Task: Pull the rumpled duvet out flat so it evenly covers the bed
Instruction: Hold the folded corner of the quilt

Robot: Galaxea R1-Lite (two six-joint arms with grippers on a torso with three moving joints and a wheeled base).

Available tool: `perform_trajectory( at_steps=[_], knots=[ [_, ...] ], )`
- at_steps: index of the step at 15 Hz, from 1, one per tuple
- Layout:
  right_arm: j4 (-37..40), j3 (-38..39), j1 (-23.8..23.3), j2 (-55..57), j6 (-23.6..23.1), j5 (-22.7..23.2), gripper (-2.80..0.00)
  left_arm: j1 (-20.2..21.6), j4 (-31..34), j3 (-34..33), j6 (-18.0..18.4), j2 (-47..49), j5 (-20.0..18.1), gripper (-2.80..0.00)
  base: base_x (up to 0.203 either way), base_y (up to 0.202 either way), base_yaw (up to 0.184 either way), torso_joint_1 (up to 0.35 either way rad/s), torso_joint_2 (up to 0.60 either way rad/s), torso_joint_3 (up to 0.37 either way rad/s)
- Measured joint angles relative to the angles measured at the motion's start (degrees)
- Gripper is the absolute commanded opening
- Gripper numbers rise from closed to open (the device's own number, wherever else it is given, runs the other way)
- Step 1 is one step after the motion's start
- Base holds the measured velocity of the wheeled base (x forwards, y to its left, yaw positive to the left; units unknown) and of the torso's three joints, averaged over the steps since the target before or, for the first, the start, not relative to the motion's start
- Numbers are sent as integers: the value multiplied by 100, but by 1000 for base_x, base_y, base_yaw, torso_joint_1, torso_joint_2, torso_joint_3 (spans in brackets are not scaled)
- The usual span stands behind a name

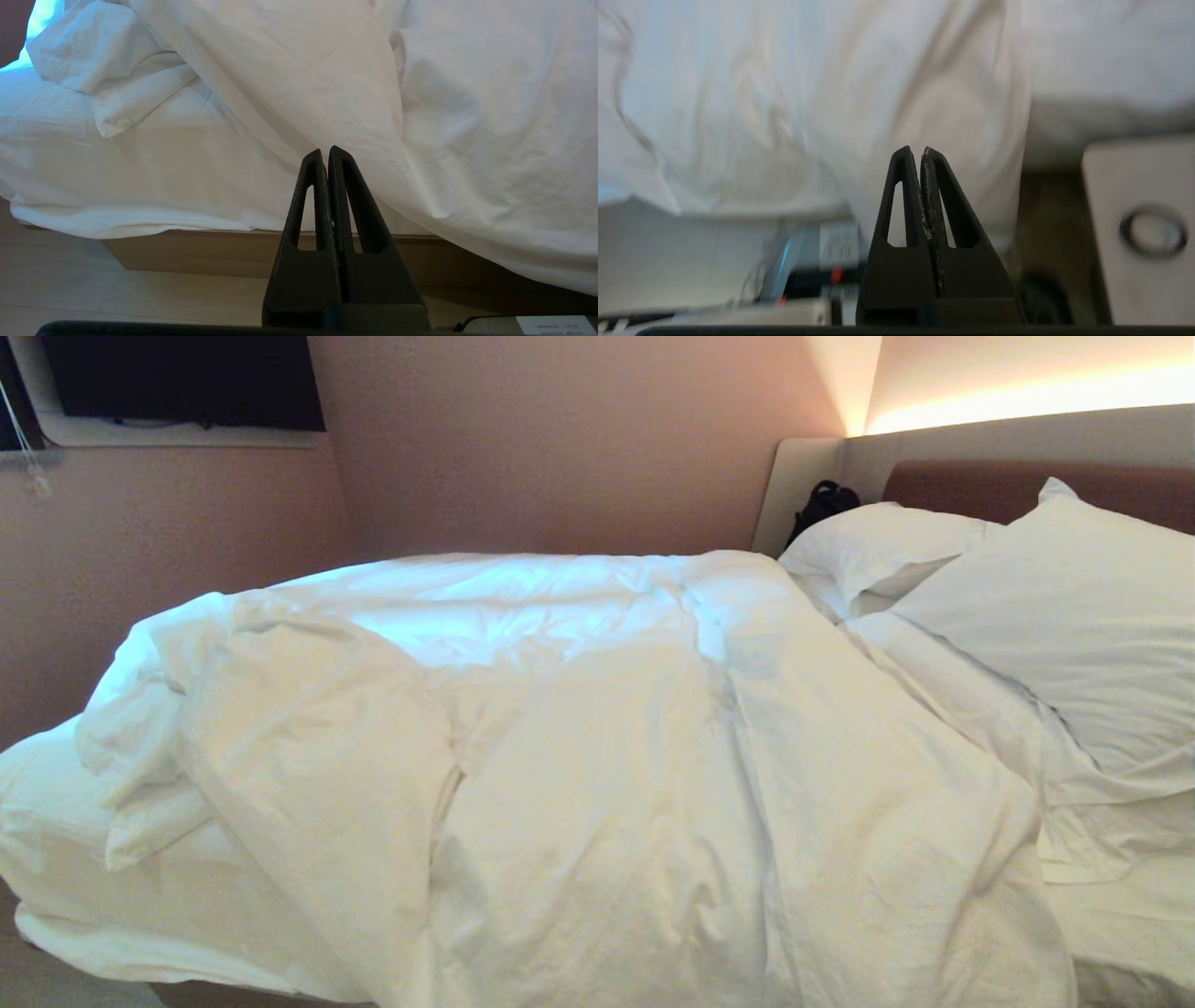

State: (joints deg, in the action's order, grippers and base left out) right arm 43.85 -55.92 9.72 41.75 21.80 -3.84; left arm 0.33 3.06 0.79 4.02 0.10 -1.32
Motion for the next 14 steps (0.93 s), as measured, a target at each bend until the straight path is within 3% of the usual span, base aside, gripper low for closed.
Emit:
perform_trajectory(
  at_steps=[5, 14],
  knots=[
    [-674, 408, -18, -833, -407, -524, -280, 0, 0, 0, -1, 0, -1, -280, 0, 0, 0, 0, 0, 0],
    [-2199, 1495, -33, -2272, -1531, -2384, -280, -2, 2, 0, 1, 0, 0, -280, 0, 0, 0, 0, 0, 0]
  ],
)
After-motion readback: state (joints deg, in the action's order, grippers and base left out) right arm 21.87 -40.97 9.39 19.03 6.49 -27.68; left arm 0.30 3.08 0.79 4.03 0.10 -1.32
